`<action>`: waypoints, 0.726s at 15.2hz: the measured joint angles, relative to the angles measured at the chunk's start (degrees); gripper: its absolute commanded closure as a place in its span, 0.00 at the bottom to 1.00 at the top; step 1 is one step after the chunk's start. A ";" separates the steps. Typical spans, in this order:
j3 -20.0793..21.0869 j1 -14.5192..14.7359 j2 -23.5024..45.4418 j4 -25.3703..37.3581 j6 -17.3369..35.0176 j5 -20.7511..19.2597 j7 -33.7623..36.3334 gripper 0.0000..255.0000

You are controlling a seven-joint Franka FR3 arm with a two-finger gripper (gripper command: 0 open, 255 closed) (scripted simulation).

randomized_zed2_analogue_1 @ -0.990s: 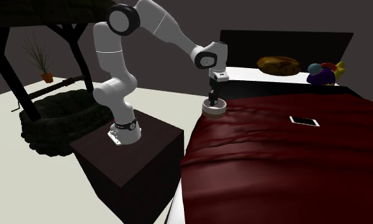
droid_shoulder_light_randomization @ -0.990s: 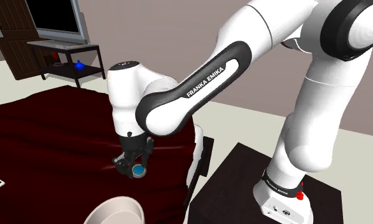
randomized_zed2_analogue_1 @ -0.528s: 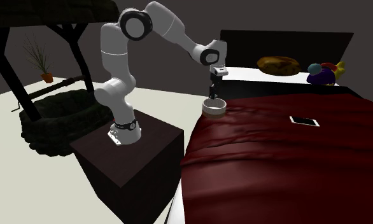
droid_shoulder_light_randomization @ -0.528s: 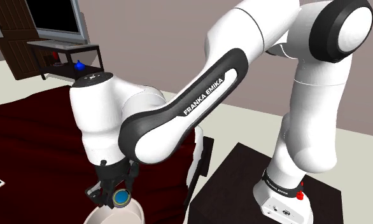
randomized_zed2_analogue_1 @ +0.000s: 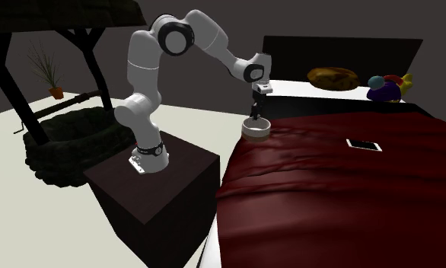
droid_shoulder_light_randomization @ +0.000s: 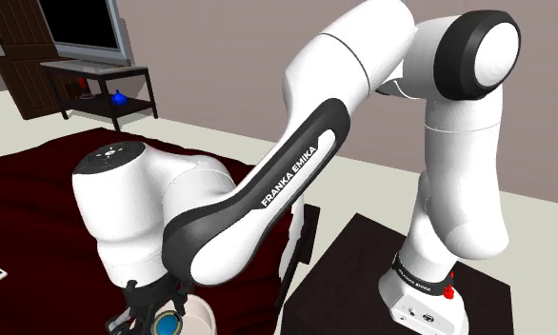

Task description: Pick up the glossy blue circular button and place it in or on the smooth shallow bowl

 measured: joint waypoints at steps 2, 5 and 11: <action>-0.33 0.34 0.95 -0.12 0.92 -0.71 0.50 1.00; -0.94 0.64 2.31 -0.96 2.90 -1.83 1.08 1.00; -1.49 1.12 3.63 -1.21 4.29 -2.83 1.74 1.00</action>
